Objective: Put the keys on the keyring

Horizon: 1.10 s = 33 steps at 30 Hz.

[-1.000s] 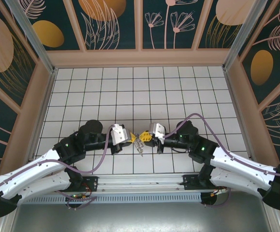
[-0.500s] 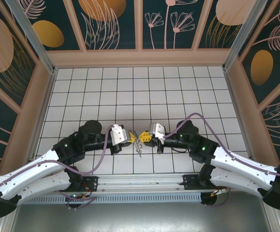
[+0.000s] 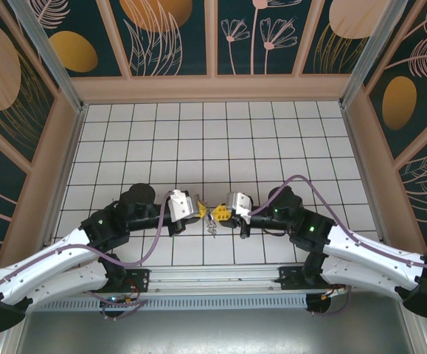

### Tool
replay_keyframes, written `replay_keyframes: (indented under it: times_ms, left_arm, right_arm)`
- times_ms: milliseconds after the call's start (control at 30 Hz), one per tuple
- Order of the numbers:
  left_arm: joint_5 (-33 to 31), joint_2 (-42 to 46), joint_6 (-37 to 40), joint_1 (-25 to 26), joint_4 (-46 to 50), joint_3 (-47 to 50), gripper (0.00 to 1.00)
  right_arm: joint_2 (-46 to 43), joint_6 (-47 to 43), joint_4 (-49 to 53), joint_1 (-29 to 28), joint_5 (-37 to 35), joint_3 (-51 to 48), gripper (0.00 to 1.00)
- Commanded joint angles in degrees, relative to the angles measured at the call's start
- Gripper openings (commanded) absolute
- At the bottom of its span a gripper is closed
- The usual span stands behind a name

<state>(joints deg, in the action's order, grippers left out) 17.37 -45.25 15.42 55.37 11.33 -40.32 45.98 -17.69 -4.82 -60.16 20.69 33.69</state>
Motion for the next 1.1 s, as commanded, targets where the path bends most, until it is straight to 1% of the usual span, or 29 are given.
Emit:
replay_keyframes:
  times_ms: [0, 100, 267, 667, 1067]
  left_arm:
    - [-0.14, 0.78, 0.89, 0.07, -1.34, -1.97, 0.0]
    - [-0.14, 0.72, 0.89, 0.17, -1.31, -1.97, 0.0]
    - [-0.23, 0.7, 0.95, 0.12, -1.31, -2.06, 0.0]
    - [-0.75, 0.51, 1.02, 0.18, -1.31, -2.05, 0.0]
    - [-1.24, 0.51, 0.9, 0.11, -1.32, -2.05, 0.0]
  right_arm:
    - [-1.73, -0.37, -1.85, -0.44, -4.81, 0.69, 0.0]
    - [-2.38, -0.37, -2.17, -0.4, -6.77, 0.41, 0.0]
    - [-1.86, -0.24, -3.22, -0.41, -6.89, 0.24, 0.0]
    - [0.17, -0.9, -2.43, -0.41, -1.95, 1.38, 0.0]
    - [-0.19, -0.94, -2.55, -0.4, -1.1, 0.94, 0.0]
